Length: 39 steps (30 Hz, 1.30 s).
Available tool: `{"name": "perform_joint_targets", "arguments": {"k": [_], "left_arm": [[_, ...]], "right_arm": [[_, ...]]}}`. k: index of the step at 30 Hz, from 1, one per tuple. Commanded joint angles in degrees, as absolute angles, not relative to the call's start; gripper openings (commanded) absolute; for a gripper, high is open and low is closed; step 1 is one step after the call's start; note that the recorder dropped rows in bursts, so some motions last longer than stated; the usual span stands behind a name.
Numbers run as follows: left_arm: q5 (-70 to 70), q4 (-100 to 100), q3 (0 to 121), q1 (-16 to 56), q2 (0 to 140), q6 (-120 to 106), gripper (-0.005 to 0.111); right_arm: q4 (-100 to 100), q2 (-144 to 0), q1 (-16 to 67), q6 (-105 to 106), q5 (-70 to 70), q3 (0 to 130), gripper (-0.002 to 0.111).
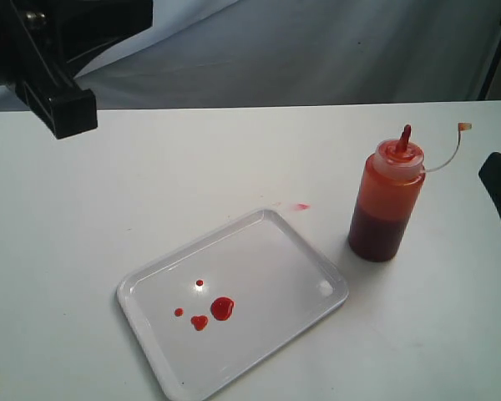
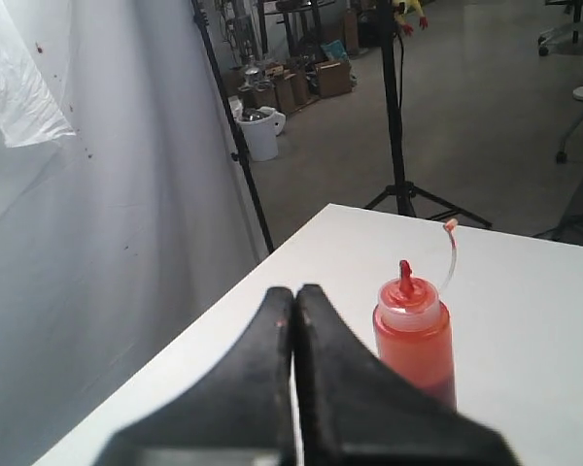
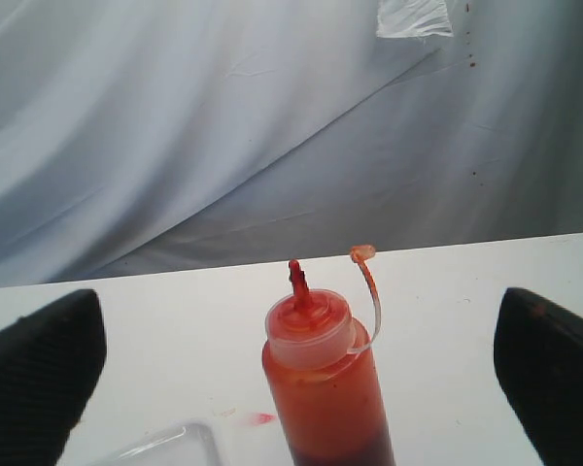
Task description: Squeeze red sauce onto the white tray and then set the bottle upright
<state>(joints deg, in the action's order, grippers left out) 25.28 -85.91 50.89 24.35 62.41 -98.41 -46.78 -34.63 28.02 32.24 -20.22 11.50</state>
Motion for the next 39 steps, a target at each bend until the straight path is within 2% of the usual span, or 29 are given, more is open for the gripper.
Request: {"name": "perform_joint_targets", "arguments": {"k": [1, 5, 11, 18, 21, 29, 31, 34, 39], "left_arm": [[21.95, -85.05, 50.90, 25.09, 61.01, -97.70, 0.000], [19.70, -85.05, 44.37, 25.09, 54.58, -94.25, 0.000], [15.87, -88.13, 29.71, 25.09, 34.61, -94.53, 0.000], [-1.91, -99.95, 18.16, 25.09, 13.95, -92.49, 0.000], [-3.19, -99.95, 16.13, 25.09, 7.83, -93.99, 0.000], [-3.81, -99.95, 15.28, 25.09, 2.33, -91.03, 0.000], [1.15, -99.95, 14.60, 25.09, 2.33, -93.43, 0.000], [7.63, -92.53, 13.36, 25.09, 2.33, -96.68, 0.000], [5.65, -86.28, 10.40, 25.09, 1.54, -89.58, 0.000]], "right_arm": [[-46.44, -34.28, 28.05, 32.77, -20.70, 11.10, 0.105], [-46.44, -34.28, 28.05, 32.77, -21.13, 11.10, 0.105], [-46.44, -34.28, 28.05, 32.77, -21.57, 11.10, 0.105], [-46.44, -34.28, 28.05, 32.77, -21.57, 11.10, 0.105], [-46.44, -34.28, 28.05, 32.77, -21.57, 11.10, 0.105], [-46.44, -34.28, 28.05, 32.77, -21.57, 11.10, 0.105], [-46.44, -34.28, 28.05, 32.77, -21.57, 11.10, 0.105], [-46.44, -34.28, 28.05, 32.77, -21.57, 11.10, 0.105], [-46.44, -34.28, 28.05, 32.77, -21.57, 11.10, 0.105]]}}
